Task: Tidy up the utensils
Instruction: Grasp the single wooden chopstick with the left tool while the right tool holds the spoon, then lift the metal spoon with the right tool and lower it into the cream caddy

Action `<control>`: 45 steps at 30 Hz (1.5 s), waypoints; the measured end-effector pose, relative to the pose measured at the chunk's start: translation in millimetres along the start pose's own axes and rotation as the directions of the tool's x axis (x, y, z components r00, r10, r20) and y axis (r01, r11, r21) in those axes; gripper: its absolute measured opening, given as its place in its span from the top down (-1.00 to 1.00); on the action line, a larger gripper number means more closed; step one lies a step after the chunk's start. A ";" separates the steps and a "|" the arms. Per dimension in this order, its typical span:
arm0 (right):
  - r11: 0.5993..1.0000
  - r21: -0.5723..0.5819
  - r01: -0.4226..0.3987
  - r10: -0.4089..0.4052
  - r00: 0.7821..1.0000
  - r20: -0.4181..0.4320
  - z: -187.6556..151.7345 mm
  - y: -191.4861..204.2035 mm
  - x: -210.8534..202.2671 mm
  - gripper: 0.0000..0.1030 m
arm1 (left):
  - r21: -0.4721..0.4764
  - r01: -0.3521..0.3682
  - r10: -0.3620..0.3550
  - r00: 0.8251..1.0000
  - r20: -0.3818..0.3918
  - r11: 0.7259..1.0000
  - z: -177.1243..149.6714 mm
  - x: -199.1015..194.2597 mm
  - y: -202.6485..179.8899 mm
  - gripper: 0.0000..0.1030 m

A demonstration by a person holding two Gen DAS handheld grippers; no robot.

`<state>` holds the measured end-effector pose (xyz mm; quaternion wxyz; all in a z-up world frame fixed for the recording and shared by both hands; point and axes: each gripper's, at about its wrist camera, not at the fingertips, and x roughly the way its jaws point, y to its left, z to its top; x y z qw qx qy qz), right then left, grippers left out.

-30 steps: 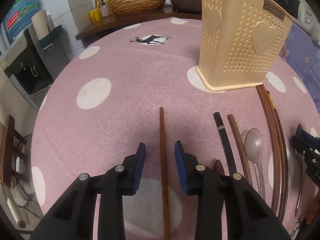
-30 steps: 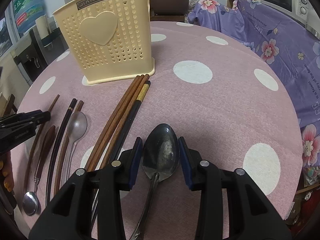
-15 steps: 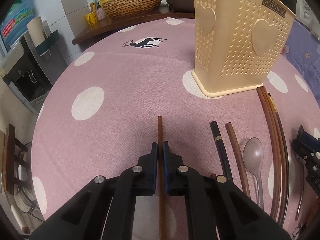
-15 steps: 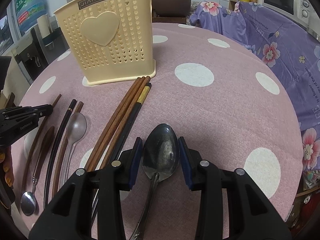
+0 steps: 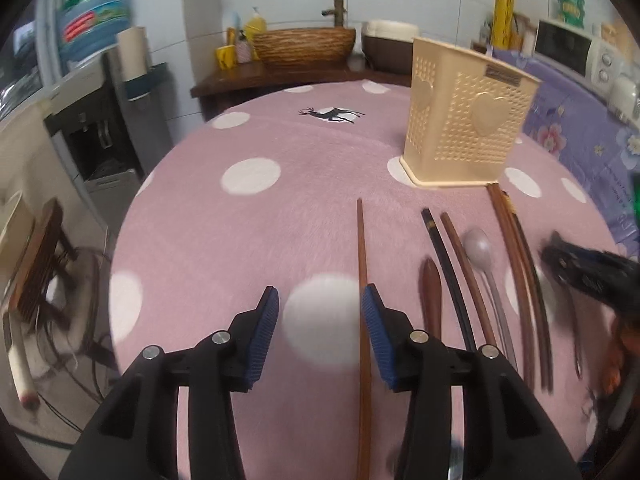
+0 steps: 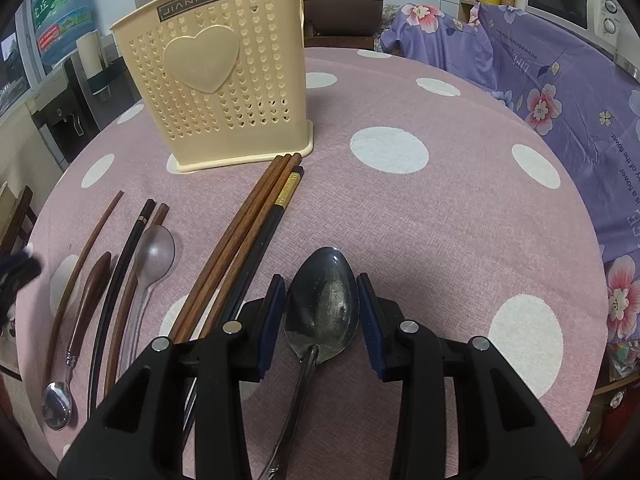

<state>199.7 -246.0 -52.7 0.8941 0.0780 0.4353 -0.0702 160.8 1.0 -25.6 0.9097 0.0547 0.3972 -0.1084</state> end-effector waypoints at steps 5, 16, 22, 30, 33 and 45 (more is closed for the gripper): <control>1.000 0.000 -0.009 0.009 1.000 0.004 -0.7 -1.4 -0.4 0.27 | -0.060 -0.044 0.045 0.999 0.021 0.997 -54.7 -34.4 13.1 0.18; 1.000 -0.002 -0.001 0.001 1.000 0.012 -1.7 0.3 -0.1 0.27 | -0.034 0.032 -0.031 0.999 0.011 0.999 -96.0 -41.8 -10.0 0.35; 1.000 -0.006 0.003 -0.003 1.000 0.018 -2.3 2.2 0.0 0.27 | 0.024 -0.025 0.023 0.997 0.070 0.999 -102.0 -34.0 -23.1 0.51; 1.000 -0.006 0.006 -0.006 1.000 0.019 -3.3 2.2 -1.1 0.27 | 0.022 -0.035 0.033 0.995 0.095 0.999 -103.8 -34.0 -28.9 0.84; 1.000 -0.004 0.003 -0.003 1.000 0.019 -3.0 1.6 -1.1 0.27 | 0.004 -0.032 0.032 0.992 0.126 0.999 -100.7 -44.6 -23.7 0.84; 1.000 -0.009 0.005 -0.005 1.000 0.019 -2.6 1.4 -1.5 0.27 | -0.064 -0.039 0.067 0.853 0.517 0.997 -6.5 -141.0 9.3 0.84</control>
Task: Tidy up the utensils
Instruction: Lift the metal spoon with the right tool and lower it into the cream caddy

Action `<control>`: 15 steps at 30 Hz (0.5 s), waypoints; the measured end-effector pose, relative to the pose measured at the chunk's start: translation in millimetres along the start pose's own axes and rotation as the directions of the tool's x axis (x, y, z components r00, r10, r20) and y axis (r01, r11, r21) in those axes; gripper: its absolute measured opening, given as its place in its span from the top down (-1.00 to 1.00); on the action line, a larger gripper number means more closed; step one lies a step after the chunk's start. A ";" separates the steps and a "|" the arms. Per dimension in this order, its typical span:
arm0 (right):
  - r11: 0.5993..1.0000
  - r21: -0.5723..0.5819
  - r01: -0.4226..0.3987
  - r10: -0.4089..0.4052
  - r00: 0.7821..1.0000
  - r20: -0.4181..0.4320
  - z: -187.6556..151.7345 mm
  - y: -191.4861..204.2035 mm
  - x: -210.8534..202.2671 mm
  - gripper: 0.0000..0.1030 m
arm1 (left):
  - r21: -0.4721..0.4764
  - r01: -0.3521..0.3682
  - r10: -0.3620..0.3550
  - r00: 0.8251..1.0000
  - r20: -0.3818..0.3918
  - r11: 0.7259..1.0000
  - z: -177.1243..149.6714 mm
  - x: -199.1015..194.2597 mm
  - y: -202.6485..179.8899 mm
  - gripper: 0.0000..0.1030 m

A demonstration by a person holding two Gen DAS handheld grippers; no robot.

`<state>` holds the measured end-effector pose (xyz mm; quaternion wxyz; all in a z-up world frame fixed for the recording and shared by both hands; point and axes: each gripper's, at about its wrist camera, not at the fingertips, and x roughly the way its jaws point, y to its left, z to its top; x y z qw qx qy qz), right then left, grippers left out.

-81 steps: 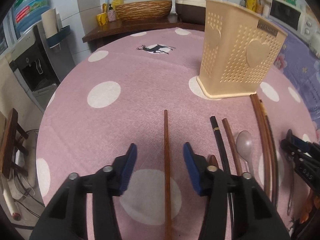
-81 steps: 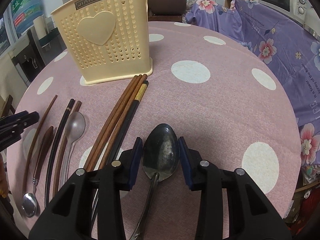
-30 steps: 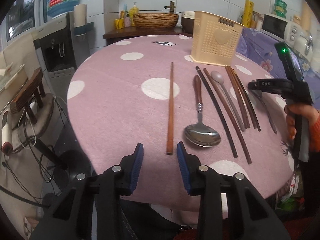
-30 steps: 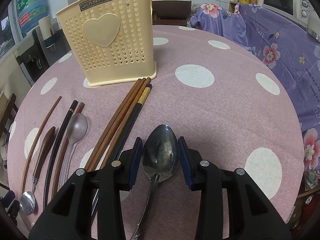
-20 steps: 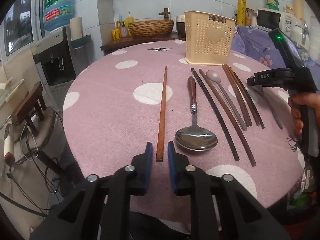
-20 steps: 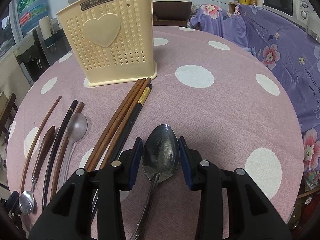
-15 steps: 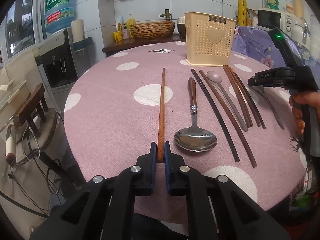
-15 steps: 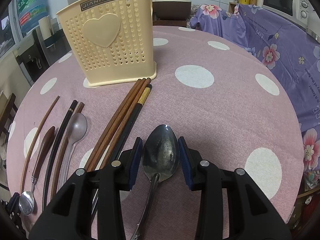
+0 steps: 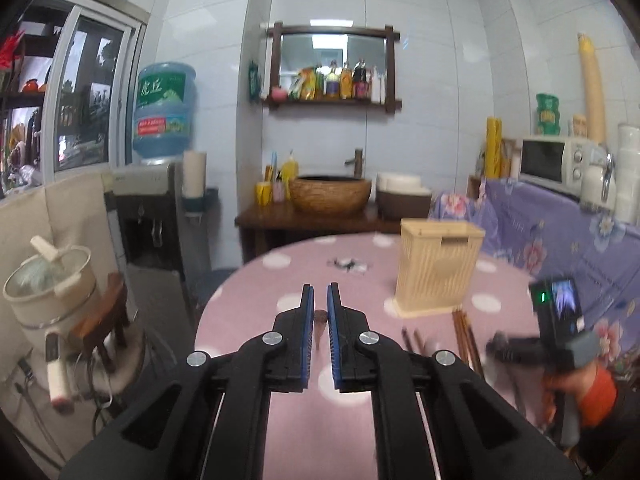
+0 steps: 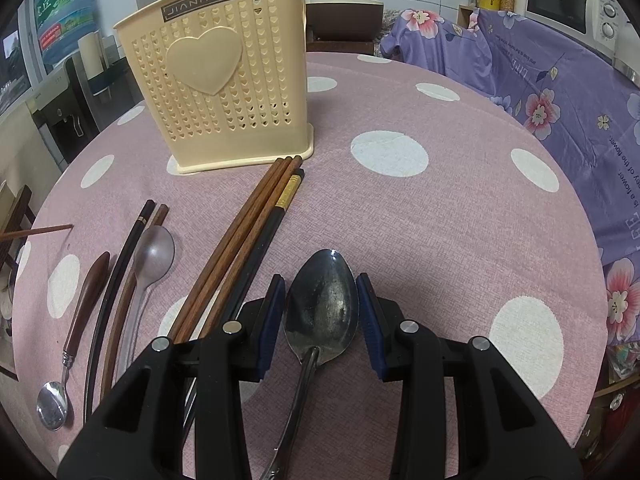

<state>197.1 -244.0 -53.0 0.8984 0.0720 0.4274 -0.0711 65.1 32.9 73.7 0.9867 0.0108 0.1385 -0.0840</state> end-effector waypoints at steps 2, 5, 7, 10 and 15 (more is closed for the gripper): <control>1.000 0.003 -0.003 0.003 1.000 -0.001 0.0 -0.5 0.0 0.27 | 0.002 -0.010 0.010 1.000 0.027 1.000 11.7 12.5 -0.8 0.84; 1.000 0.004 -0.008 0.008 1.000 -0.001 0.4 -1.3 0.4 0.27 | -0.026 0.024 -0.023 0.999 0.032 0.999 27.6 29.0 -0.8 0.84; 1.000 0.000 -0.008 0.008 1.000 0.000 0.7 -1.8 1.0 0.27 | -0.034 0.037 -0.036 0.999 0.036 0.999 34.7 36.2 -0.8 0.84; 1.000 -0.001 -0.014 0.014 1.000 -0.001 1.5 -2.7 1.3 0.27 | -0.038 0.048 -0.047 0.998 0.032 0.998 42.0 44.4 -3.0 0.84; 0.998 0.009 -0.067 0.067 0.998 -0.006 3.8 -9.5 1.5 0.30 | -0.052 0.070 -0.070 0.997 0.015 0.996 53.9 53.2 -0.1 0.84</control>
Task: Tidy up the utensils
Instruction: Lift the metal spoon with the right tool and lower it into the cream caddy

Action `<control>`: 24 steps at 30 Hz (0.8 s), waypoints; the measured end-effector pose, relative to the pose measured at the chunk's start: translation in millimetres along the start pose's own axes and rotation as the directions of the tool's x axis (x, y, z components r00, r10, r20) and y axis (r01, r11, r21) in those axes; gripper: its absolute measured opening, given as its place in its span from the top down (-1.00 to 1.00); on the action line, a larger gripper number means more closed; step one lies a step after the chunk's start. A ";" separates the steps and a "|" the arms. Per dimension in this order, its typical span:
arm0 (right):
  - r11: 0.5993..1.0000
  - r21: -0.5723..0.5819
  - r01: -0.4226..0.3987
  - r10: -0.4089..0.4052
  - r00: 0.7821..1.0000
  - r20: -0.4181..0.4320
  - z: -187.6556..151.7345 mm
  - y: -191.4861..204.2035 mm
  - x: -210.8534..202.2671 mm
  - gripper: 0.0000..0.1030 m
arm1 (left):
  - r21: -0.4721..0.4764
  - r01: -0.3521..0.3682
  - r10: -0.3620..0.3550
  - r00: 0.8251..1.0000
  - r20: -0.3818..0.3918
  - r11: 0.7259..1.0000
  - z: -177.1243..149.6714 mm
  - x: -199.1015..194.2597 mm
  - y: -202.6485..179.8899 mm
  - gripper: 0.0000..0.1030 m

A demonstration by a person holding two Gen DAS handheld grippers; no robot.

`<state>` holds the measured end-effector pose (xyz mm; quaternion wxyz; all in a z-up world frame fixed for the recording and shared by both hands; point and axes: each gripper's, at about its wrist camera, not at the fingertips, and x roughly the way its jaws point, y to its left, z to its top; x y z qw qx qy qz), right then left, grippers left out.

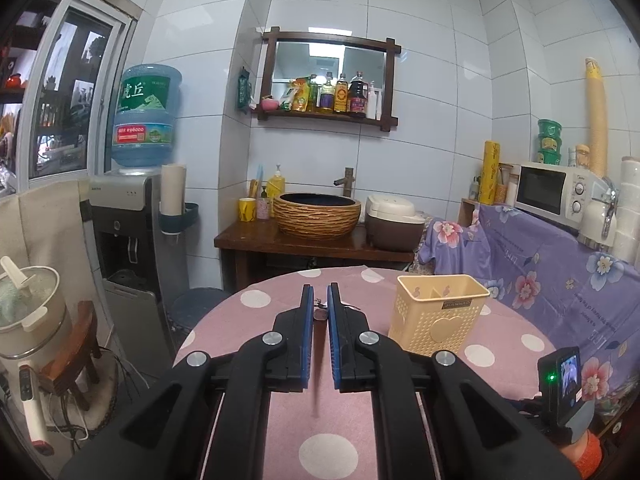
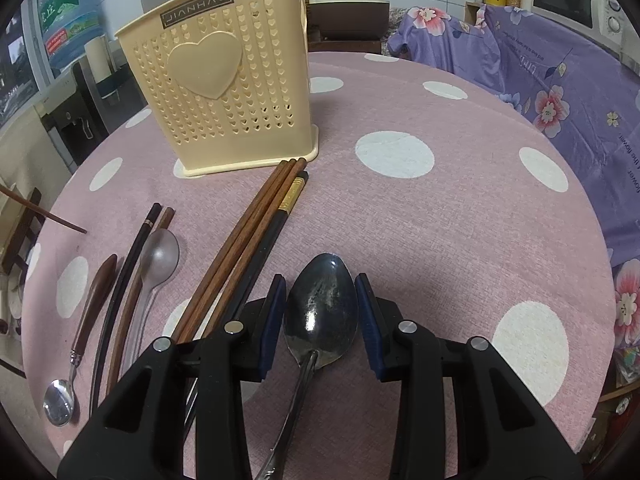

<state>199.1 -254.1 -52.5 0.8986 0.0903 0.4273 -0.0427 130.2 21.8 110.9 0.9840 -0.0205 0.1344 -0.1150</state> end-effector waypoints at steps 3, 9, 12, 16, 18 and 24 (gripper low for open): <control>0.998 0.027 -0.062 0.062 0.998 -0.017 2.0 -7.6 -0.8 0.30 | 0.006 0.015 -0.015 1.000 -0.015 1.000 9.1 8.4 -0.5 0.84; 0.991 0.011 -0.135 0.135 0.991 0.025 5.6 -8.5 -20.9 0.30 | 0.036 0.034 -0.033 0.999 -0.026 0.999 18.8 18.5 -6.5 0.84; 0.978 0.013 -0.206 0.205 0.978 0.043 10.5 -10.8 -33.6 0.30 | 0.034 0.046 -0.045 0.998 -0.033 0.998 23.5 22.3 -6.4 0.84; 0.977 -0.003 -0.212 0.212 0.973 0.087 15.5 -13.1 -50.1 0.30 | 0.028 0.053 -0.052 0.998 -0.044 0.998 28.5 26.6 -5.1 0.84; 0.972 0.002 -0.234 0.233 0.967 0.104 16.7 -15.4 -58.7 0.30 | 0.030 0.054 -0.053 0.998 -0.046 0.998 29.0 27.0 -4.7 0.84; 0.972 -0.036 -0.231 0.234 0.953 0.192 21.8 -13.5 -94.5 0.30 | 0.028 0.057 -0.055 0.997 -0.055 0.998 28.7 28.7 -6.2 0.84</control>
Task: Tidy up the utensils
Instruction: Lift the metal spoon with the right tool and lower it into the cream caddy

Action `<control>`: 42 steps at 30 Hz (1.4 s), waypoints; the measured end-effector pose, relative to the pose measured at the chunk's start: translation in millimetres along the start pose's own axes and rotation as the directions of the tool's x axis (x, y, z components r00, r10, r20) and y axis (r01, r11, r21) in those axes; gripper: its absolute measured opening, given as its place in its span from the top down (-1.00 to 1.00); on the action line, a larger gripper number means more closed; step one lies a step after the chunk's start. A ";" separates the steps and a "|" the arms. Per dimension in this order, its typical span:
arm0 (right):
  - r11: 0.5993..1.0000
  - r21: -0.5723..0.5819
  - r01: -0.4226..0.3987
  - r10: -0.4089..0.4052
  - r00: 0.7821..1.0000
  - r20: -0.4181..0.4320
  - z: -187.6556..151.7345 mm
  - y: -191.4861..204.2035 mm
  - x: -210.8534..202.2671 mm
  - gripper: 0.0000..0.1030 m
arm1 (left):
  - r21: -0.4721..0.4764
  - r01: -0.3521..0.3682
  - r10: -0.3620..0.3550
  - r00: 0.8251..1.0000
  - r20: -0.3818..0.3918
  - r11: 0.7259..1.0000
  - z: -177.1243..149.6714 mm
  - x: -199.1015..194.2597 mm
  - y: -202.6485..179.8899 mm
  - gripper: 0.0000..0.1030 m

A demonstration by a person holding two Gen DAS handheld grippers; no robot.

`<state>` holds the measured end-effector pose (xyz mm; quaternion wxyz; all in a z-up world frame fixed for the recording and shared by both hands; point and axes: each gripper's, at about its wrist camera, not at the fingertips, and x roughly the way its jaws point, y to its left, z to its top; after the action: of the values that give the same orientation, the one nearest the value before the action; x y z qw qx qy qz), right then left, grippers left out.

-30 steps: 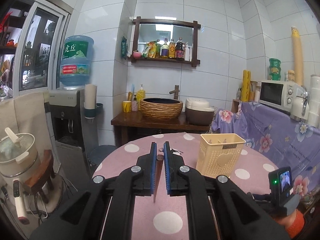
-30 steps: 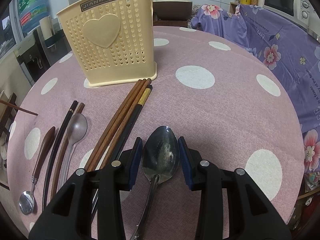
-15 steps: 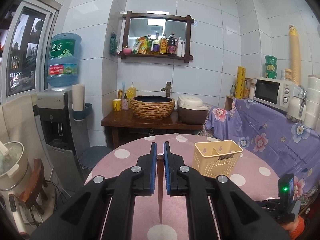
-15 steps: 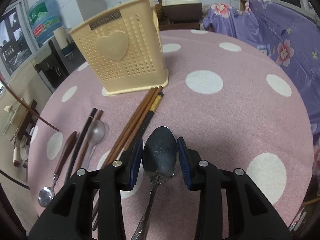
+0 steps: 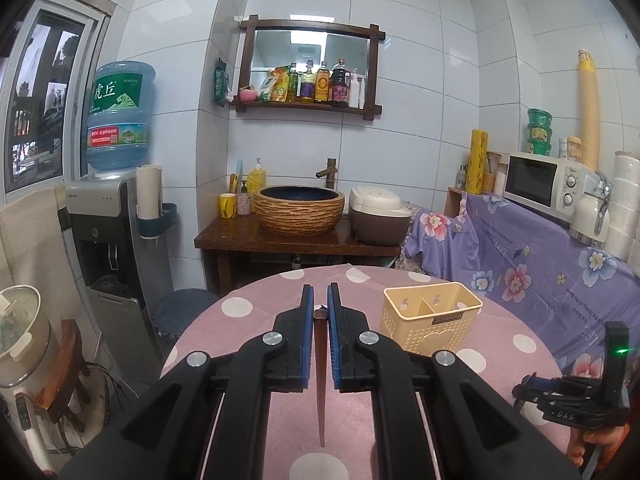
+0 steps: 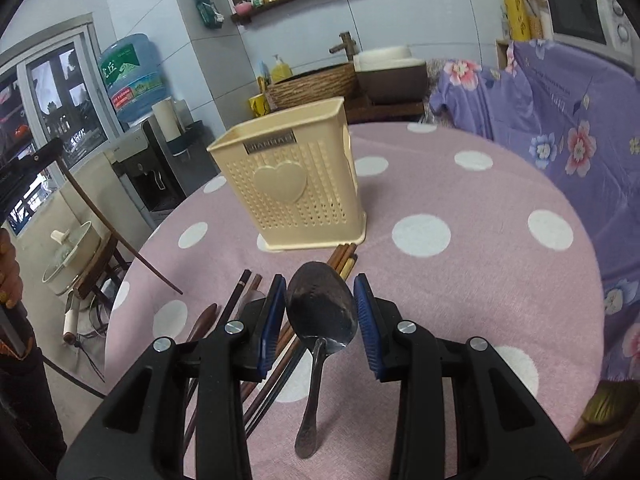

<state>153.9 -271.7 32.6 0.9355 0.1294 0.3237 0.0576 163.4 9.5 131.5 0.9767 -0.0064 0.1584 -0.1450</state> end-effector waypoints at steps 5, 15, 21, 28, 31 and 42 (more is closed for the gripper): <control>0.999 -0.036 0.028 -0.028 0.999 0.022 2.6 7.1 -8.6 0.31 | -0.001 0.004 -0.004 1.000 -0.004 1.000 -0.4 0.8 -0.5 0.84; 0.997 -0.071 0.017 -0.010 0.995 0.096 38.4 13.7 -14.3 0.31 | -0.002 0.040 -0.040 0.999 0.025 0.999 34.8 3.2 -4.1 0.84; 0.995 -0.102 0.021 0.009 0.959 0.282 123.4 36.9 -39.7 0.31 | -0.057 0.147 -0.142 0.987 0.078 0.988 115.0 10.3 -19.8 0.84; 0.994 -0.080 0.080 -0.043 0.921 0.387 193.9 51.8 -26.1 0.31 | -0.064 0.185 -0.177 0.978 0.112 0.981 156.1 42.9 -54.6 0.84; 0.990 -0.083 0.115 -0.075 0.919 0.387 190.0 49.3 -4.6 0.31 | -0.054 0.158 -0.152 0.983 0.099 0.986 142.4 67.6 -67.3 0.84; 0.981 -0.091 0.170 -0.142 0.957 0.252 139.6 30.0 71.0 0.31 | -0.079 0.142 -0.150 0.982 -0.118 0.987 54.4 146.2 -79.1 0.84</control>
<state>295.5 -257.9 104.6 0.9756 0.0570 0.2116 -0.0147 290.8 -109.8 142.8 0.9509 -0.0434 0.2225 -0.2107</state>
